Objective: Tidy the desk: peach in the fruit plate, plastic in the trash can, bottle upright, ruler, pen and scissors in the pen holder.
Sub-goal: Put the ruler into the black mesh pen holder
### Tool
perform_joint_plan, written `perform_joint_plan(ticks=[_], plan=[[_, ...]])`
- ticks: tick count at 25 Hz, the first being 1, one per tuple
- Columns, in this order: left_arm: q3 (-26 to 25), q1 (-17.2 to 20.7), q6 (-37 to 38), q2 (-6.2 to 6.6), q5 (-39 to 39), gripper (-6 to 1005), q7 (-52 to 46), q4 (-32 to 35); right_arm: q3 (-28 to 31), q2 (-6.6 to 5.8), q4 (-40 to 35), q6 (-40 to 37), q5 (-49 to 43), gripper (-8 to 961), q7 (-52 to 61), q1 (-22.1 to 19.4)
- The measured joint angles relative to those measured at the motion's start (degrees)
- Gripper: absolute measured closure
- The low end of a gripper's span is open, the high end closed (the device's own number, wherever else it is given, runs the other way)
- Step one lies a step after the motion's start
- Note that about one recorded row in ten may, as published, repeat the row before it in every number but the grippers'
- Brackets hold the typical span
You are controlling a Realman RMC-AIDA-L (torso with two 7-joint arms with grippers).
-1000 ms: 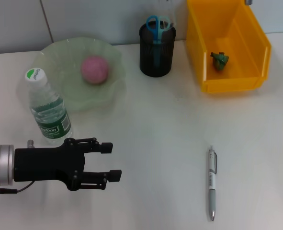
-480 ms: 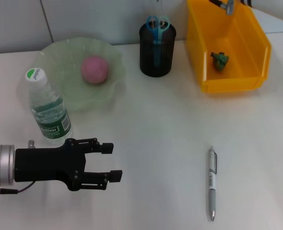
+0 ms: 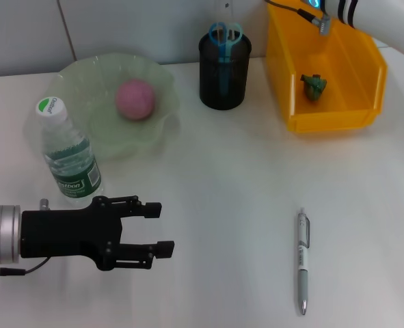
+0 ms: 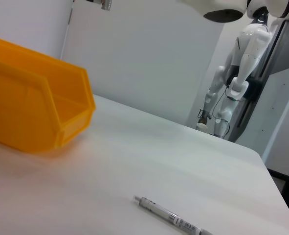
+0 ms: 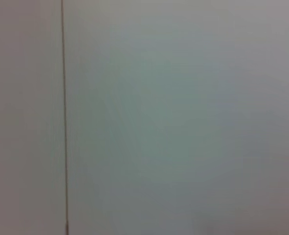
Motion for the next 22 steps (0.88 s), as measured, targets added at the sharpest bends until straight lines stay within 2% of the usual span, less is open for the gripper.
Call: perform_joint_plan(ticks=[9,22], plan=[[0.00,0.05,0.01,0.06,0.15,200,-0.07,0.00,-0.07,0.05,3.46,-0.04,1.51,572,-2.72,0.95],[0.00,0.15,0.10,0.21,-0.03,200,-0.44,-0.06,-0.64,0.22,8.78,-0.71,9.23,571,-12.71,2.55]])
